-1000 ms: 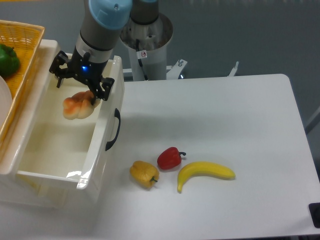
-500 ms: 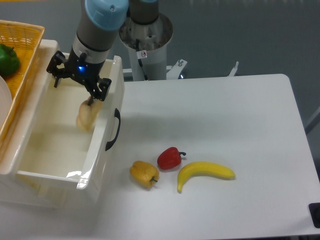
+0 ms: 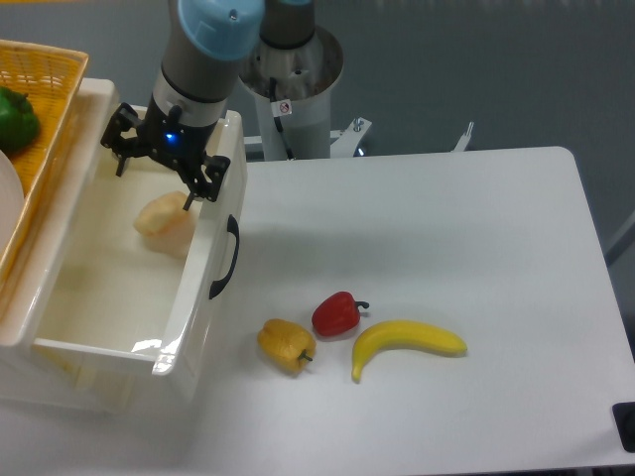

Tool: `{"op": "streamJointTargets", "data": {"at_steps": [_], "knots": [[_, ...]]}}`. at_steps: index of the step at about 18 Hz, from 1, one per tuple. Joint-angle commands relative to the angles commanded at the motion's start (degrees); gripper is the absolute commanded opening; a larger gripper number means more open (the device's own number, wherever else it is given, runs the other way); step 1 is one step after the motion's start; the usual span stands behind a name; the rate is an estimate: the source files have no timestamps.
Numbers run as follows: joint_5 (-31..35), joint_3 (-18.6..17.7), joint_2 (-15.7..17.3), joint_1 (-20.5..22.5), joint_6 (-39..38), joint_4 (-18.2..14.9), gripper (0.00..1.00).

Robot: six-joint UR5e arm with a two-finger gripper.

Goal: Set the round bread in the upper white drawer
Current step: 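Lift the open gripper up and away from the drawer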

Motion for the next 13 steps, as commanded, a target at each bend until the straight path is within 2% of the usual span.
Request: {"op": "streamJointTargets", "data": {"at_steps": [4, 6, 9, 13], "knots": [[0.7, 0.3, 0.0, 5.9, 3.3, 0.1, 1.00], [1.4, 1.6, -0.3, 7.4, 5.7, 0.1, 1.00], [8.0, 3.0, -0.9, 7.8, 9.7, 0.1, 1.00], [14.8, 3.1, -2.1, 10.0, 20.1, 0.7, 1.00]]}}
